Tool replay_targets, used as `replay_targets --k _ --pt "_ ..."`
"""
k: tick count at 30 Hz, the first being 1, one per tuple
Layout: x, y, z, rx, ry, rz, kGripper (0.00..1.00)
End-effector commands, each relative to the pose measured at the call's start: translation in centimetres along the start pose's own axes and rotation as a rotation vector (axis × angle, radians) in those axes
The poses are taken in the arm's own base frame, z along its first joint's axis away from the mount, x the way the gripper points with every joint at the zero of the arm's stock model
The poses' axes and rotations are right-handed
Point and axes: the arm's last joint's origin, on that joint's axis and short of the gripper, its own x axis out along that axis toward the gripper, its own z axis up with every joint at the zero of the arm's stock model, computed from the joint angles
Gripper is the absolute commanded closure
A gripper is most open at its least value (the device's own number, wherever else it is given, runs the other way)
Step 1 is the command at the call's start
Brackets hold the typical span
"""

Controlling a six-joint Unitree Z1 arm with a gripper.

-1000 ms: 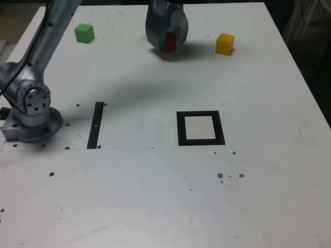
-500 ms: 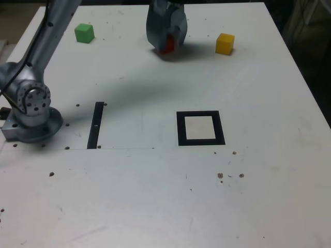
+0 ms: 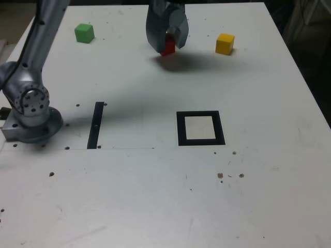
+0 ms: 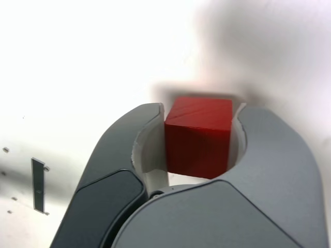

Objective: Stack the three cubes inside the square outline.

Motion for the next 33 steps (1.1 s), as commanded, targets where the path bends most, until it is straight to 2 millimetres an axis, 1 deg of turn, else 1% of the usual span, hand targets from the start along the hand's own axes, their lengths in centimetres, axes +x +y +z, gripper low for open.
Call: replay_targets --k 1,11,19,25,33 --pt "-0.7 -0.9 -0.8 0.018 -0.02 0.002 0.61" --pt "-1.1 -7.1 -4.5 0.124 -0.048 0.013 0.61" --pt "-1.0 -11.6 -6.9 0.215 -0.068 0.025 0.61" --pt "-1.0 -14.6 -8.3 0.283 -0.085 0.037 0.61" --pt "-1.0 -18.7 -9.3 0.377 -0.091 0.056 0.61"
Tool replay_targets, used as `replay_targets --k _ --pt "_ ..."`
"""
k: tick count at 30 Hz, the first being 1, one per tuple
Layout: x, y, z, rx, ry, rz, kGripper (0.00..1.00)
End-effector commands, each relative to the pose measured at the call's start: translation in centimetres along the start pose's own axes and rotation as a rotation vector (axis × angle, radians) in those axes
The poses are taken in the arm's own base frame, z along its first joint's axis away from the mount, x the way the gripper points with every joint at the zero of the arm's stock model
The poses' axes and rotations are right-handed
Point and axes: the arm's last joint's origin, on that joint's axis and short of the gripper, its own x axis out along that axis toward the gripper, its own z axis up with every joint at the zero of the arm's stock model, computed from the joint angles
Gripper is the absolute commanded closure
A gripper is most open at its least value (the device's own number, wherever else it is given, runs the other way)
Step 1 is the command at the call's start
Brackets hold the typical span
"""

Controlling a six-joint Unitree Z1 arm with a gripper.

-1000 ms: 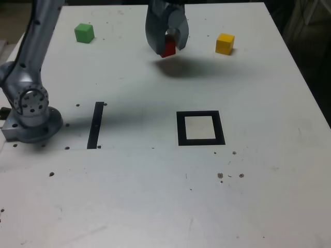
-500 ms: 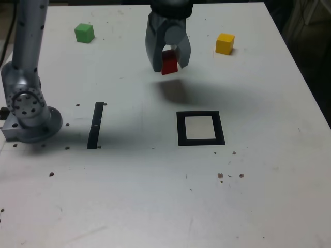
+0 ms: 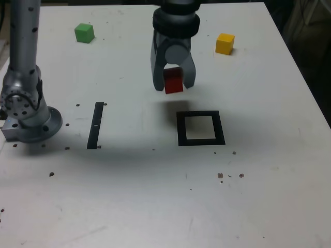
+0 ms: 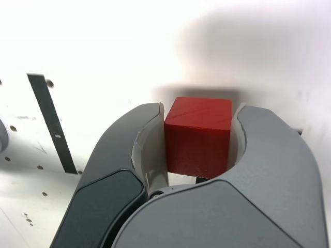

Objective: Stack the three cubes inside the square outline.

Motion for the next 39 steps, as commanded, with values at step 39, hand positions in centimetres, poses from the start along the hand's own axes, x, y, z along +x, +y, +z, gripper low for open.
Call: replay_targets --k 39 --pt "2.7 -8.0 5.1 0.139 0.052 -0.024 0.61"
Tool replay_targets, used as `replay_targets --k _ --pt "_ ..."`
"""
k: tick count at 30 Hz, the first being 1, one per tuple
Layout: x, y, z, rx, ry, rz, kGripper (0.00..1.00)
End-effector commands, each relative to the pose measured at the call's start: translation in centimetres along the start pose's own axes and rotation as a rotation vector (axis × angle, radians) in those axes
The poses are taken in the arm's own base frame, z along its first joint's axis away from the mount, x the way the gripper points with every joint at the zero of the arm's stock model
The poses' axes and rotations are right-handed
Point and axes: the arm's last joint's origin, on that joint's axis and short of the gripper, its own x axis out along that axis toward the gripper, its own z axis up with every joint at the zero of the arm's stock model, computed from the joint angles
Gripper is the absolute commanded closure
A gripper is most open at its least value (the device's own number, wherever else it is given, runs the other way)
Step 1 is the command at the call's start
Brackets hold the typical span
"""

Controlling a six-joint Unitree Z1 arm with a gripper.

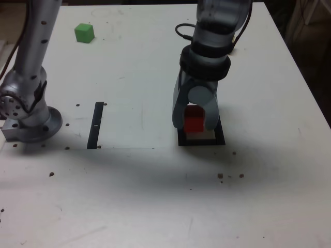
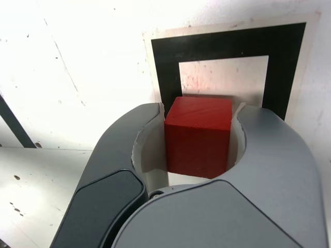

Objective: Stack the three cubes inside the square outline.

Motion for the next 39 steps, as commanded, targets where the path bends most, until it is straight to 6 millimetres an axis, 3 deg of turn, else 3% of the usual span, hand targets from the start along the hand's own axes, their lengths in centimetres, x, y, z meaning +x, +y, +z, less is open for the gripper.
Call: replay_targets --k 1,5,7,13,15,21,29,39 --pt "0.1 0.1 0.3 0.0 -0.001 -0.003 0.61" --pt "0.4 0.2 0.5 -0.003 0.002 -0.004 0.61" --pt "0.5 0.3 0.6 -0.004 -0.001 -0.004 0.56" --pt "0.6 0.5 1.0 0.017 -0.025 -0.004 0.14" --pt "0.7 0.5 1.0 0.022 -0.026 -0.005 0.08" --pt "0.9 0.5 0.9 0.019 -0.016 -0.01 0.02" --pt "0.6 1.2 0.0 0.003 -0.013 0.001 0.01" --pt "-2.3 3.9 -2.4 -0.055 -0.048 0.046 0.01"
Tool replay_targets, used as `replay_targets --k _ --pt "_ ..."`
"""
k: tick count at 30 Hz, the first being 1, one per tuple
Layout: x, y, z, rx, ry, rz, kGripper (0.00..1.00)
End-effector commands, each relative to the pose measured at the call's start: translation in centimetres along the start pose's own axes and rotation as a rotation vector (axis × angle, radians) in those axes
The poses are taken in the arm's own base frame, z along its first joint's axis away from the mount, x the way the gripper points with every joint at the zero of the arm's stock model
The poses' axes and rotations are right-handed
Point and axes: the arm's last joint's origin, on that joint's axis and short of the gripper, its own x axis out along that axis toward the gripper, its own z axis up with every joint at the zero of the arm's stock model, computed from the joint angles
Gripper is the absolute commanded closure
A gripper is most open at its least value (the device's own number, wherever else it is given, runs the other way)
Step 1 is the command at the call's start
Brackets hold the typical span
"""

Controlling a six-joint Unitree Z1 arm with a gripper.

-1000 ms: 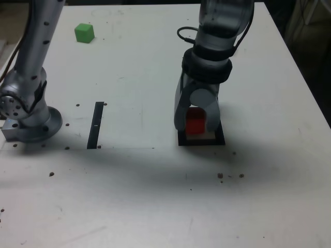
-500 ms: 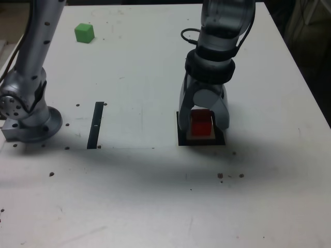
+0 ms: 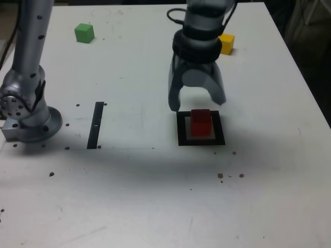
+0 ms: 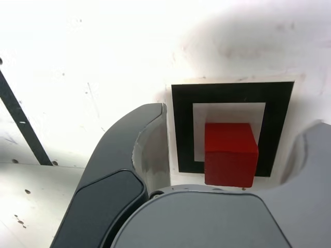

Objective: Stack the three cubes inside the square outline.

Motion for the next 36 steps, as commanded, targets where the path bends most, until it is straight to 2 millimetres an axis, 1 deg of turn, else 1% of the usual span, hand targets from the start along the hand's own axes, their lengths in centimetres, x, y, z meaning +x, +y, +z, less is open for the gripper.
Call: replay_targets --k 1,6,13,24,36 --pt "-0.9 1.0 -0.3 -0.009 -0.016 0.004 0.01" --pt "-1.3 3.2 0.2 -0.002 -0.023 -0.004 0.01" --pt "-1.0 6.3 1.3 0.016 -0.027 -0.007 0.0" --pt "-1.1 12.5 2.7 0.038 -0.031 -0.001 0.0" --pt "-0.8 17.4 5.0 0.062 -0.013 0.021 0.0"
